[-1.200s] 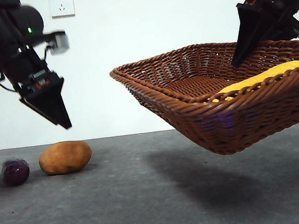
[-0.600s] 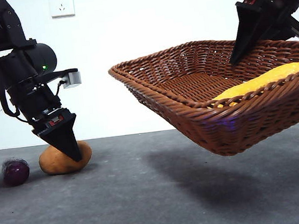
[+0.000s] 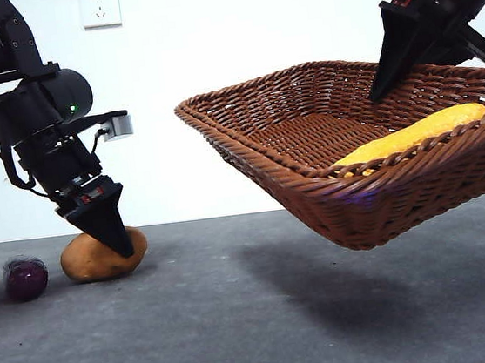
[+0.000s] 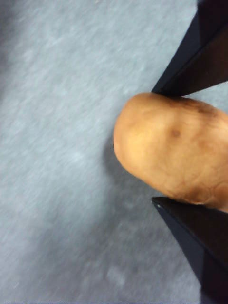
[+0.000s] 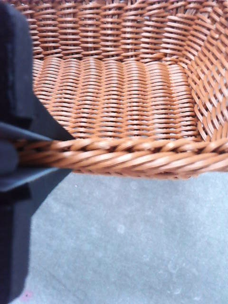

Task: Help me put the vegetables on the table into the basket

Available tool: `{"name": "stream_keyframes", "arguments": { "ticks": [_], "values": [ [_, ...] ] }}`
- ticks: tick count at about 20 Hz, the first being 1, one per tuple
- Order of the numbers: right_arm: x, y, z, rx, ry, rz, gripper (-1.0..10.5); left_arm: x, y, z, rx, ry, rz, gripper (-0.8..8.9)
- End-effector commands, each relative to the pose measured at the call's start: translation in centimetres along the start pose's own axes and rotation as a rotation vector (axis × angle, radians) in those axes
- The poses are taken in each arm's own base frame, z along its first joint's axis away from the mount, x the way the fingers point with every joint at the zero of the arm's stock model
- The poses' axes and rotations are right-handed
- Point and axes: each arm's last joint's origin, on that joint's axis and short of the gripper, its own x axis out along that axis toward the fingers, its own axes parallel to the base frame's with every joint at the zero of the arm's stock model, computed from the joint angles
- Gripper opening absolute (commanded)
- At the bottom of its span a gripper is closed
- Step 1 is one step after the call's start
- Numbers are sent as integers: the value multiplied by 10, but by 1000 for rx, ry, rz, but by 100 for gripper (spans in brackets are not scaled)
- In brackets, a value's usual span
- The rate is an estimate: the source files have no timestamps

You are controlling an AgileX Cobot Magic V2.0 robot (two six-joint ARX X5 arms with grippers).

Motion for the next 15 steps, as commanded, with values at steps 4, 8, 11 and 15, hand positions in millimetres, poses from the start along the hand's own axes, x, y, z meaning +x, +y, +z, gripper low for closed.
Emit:
{"name": "stream_keyframes", "arguments": {
  "ticks": [4,8,11,15],
  "values": [
    [-2,1,2,19,-16,4,-12,-25,-4,8,-77,-16,-29,-6],
    [-1,-1,2,48,-8,-30,-12,-94,-27,19,-71,-153,-93,-5],
    [11,-6,0,87,30,-29,-12,-154,-61,24,-13,-225,-84,-5],
    [45,-13,-6,142,136,2,-12,-205,-125,40,161,-341,-95,-5]
  ]
}}
